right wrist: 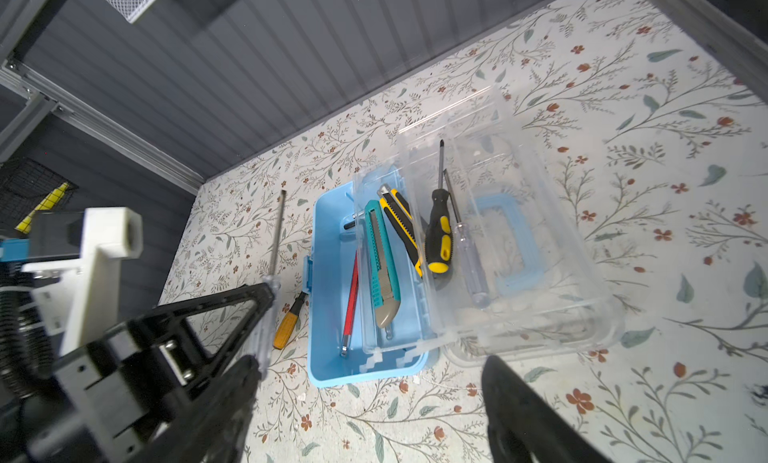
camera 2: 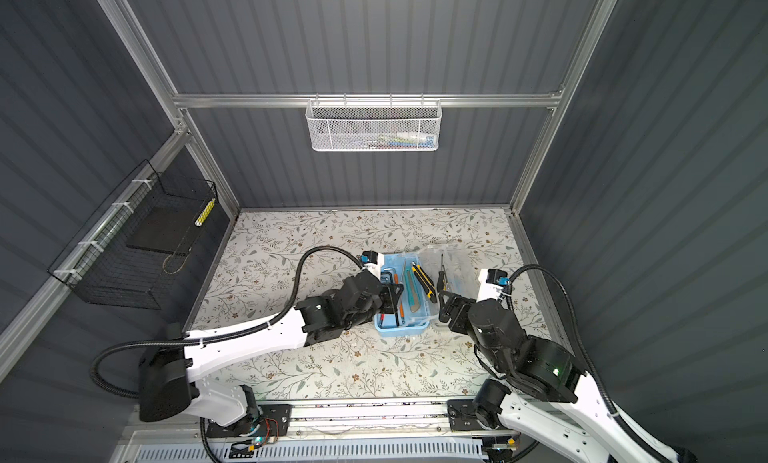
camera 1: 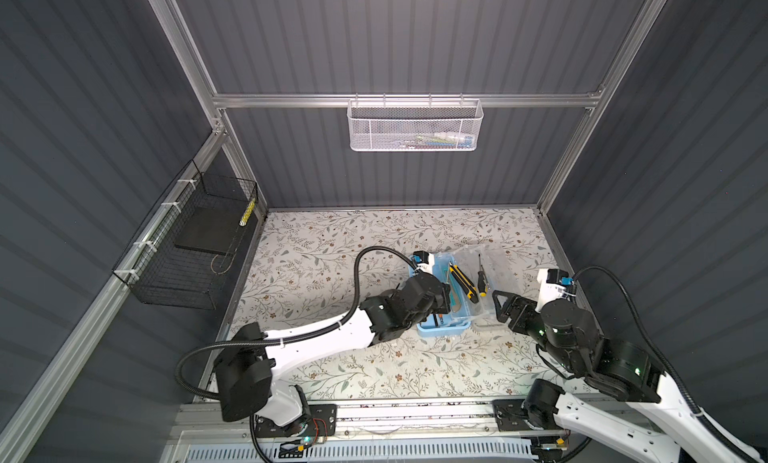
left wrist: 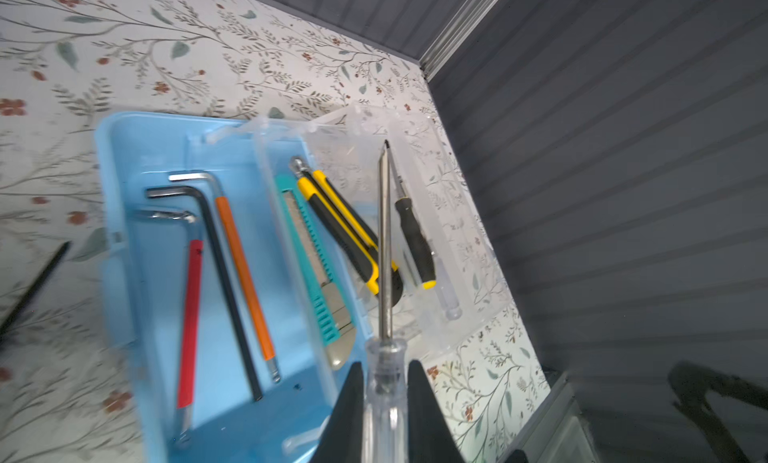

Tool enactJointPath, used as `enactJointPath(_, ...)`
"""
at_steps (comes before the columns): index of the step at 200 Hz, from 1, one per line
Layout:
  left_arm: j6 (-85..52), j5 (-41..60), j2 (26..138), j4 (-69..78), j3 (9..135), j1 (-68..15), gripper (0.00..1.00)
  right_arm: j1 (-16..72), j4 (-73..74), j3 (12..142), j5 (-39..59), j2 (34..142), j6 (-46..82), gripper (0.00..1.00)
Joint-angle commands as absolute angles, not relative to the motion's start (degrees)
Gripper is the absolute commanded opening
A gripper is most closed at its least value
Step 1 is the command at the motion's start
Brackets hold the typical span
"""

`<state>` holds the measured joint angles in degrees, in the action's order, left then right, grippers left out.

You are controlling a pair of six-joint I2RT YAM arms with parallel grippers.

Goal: Pack the tool kit
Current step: 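Lift the clear-handled screwdriver with the left gripper and carry it over the tray, then lower the held screwdriver into the clear tray with the left gripper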

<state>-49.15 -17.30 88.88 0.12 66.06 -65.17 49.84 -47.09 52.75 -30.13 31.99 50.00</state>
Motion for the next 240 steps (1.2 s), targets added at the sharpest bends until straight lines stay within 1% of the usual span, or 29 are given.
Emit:
enactJointPath(1,-52.37,-17.13,94.42,9.04,70.52,-66.91,0.0,49.56,-50.44,53.96,-32.56,30.5,51.14,0.83)
enactJointPath(36,-55.12,-20.54,101.74,14.5,74.93,-69.31,0.0,49.57,-52.14,54.32,-33.2,28.15,51.9,0.83)
enactJointPath(88,-60.51,-22.57,110.45,17.6,80.5,-69.52,0.0,49.57,-54.7,55.59,-34.8,24.88,51.94,0.83)
enactJointPath(97,-61.02,-23.02,111.65,18.4,83.13,-69.51,0.0,49.57,-54.85,55.72,-34.78,24.7,51.95,0.83)
enactJointPath(158,-63.84,-27.8,118.09,15.57,90.86,-69.61,0.0,49.56,-55.69,55.19,-35.37,23.02,51.86,0.83)
enactJointPath(240,-66.81,-27.3,124.78,11.85,98.54,-69.52,0.0,49.57,-56.5,55.2,-36.11,21.81,51.5,0.83)
